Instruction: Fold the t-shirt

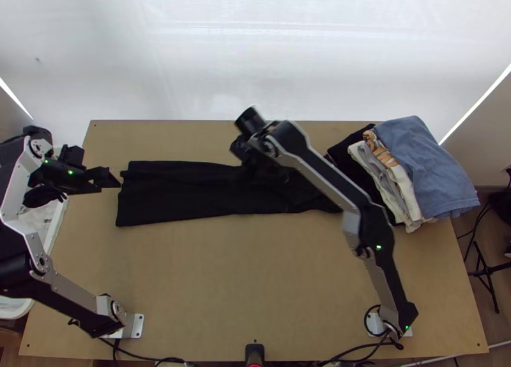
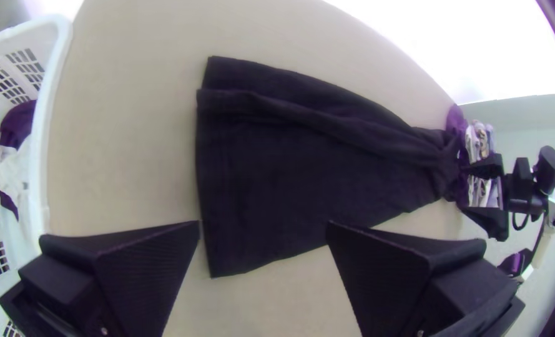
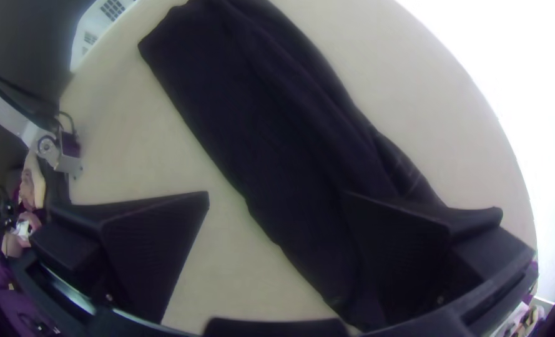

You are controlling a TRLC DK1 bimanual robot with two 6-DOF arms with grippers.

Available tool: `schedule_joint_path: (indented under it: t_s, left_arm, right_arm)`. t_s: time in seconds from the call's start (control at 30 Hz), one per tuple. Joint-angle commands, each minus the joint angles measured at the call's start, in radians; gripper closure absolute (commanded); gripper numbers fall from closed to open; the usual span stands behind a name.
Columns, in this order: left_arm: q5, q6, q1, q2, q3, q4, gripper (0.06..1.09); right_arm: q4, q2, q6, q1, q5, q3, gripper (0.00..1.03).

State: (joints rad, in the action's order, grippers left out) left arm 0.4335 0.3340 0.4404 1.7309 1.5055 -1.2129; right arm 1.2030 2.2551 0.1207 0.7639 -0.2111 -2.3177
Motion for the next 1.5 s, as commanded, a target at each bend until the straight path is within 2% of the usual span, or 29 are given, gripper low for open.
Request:
schedule_joint_path:
  t_s: [0.0,0.27,0.63,0.93,1.17,1.37,1.4,1.43,1.47]
  left_arm:
    - [0.108,0.045,0.032,0.073,-0.042,0.015,0.11]
    - [0.060,0.048,0.038,0.183,-0.062,0.187,0.10]
    - [0.044,0.050,0.024,0.305,-0.007,0.294,0.10]
    - [0.057,0.057,-0.014,0.381,0.070,0.253,0.10]
    - [0.151,0.071,-0.097,0.392,0.108,0.118,0.10]
    - [0.154,0.056,-0.177,0.371,0.099,0.087,0.11]
    - [0.154,0.060,-0.192,0.369,0.098,0.076,0.11]
    - [0.152,0.062,-0.206,0.364,0.093,0.076,0.16]
    - [0.154,0.060,-0.218,0.358,0.087,0.076,0.29]
  right_arm:
    - [-0.010,0.106,0.007,0.031,-0.010,-0.019,0.03]
    - [-0.049,0.106,-0.006,-0.009,-0.010,0.024,0.03]
    - [-0.092,0.126,-0.003,-0.035,-0.010,0.049,0.03]
    - [-0.105,0.162,-0.003,-0.035,-0.008,0.049,0.03]
    - [-0.117,0.172,-0.004,-0.046,-0.008,0.041,0.03]
    - [-0.117,0.172,-0.006,-0.067,-0.010,0.044,0.03]
    - [-0.117,0.172,-0.007,-0.069,-0.008,0.046,0.03]
    - [-0.117,0.170,-0.007,-0.072,-0.010,0.047,0.03]
    - [-0.117,0.170,-0.007,-0.075,-0.010,0.049,0.03]
